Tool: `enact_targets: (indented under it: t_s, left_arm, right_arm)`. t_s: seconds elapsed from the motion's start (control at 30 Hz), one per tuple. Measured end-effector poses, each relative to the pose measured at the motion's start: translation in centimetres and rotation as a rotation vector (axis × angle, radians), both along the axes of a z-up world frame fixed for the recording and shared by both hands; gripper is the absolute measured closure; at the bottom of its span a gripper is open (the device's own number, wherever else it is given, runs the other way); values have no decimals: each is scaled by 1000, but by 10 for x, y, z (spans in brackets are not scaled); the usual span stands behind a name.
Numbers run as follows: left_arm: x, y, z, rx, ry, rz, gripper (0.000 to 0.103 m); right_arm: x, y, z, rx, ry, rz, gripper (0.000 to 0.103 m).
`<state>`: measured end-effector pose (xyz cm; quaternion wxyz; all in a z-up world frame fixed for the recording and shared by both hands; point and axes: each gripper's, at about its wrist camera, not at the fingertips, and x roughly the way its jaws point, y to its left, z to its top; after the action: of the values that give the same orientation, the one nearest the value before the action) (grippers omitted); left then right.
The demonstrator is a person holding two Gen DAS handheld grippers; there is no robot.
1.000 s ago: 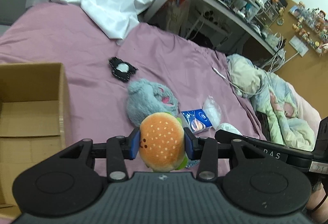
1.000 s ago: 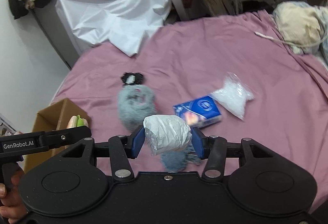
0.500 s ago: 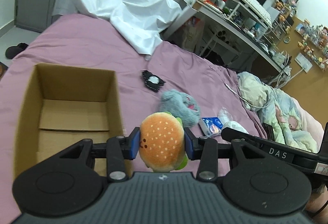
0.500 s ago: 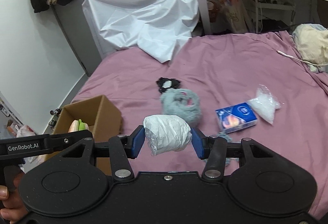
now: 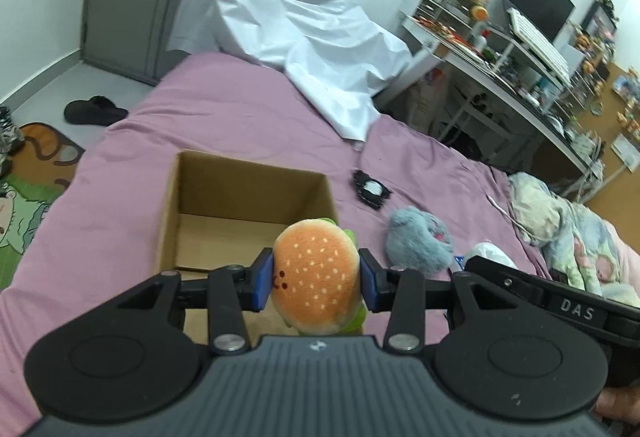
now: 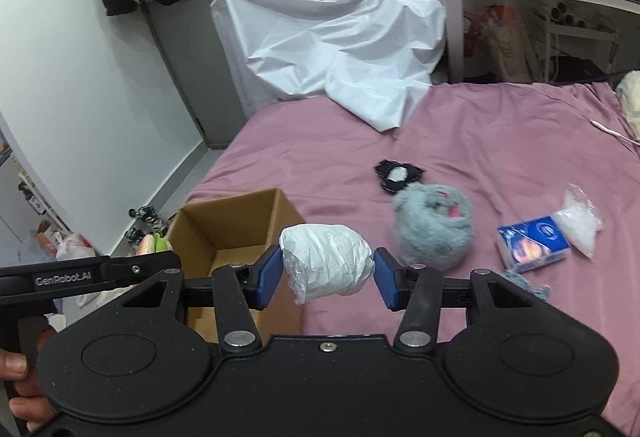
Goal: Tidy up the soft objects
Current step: 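Carry the burger plush in the left gripper toward the box while right carries the white bag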
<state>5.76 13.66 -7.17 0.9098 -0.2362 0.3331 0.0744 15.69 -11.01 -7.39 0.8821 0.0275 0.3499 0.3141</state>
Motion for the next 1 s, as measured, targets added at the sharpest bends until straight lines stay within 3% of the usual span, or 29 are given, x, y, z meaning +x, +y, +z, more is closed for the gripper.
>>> enact_targets:
  t_s: [0.27, 0.77, 1.0]
  left_arm:
    - [6, 18, 2, 10, -21, 35, 60]
    - [45, 60, -35, -54, 3, 85, 60]
    - [58, 72, -42, -41, 20, 102, 57]
  right_arm:
    - [4, 28, 6, -8, -20, 45, 54]
    - [23, 84, -10, -62, 0, 87, 54]
    - [34, 103, -15, -76, 2, 98, 54]
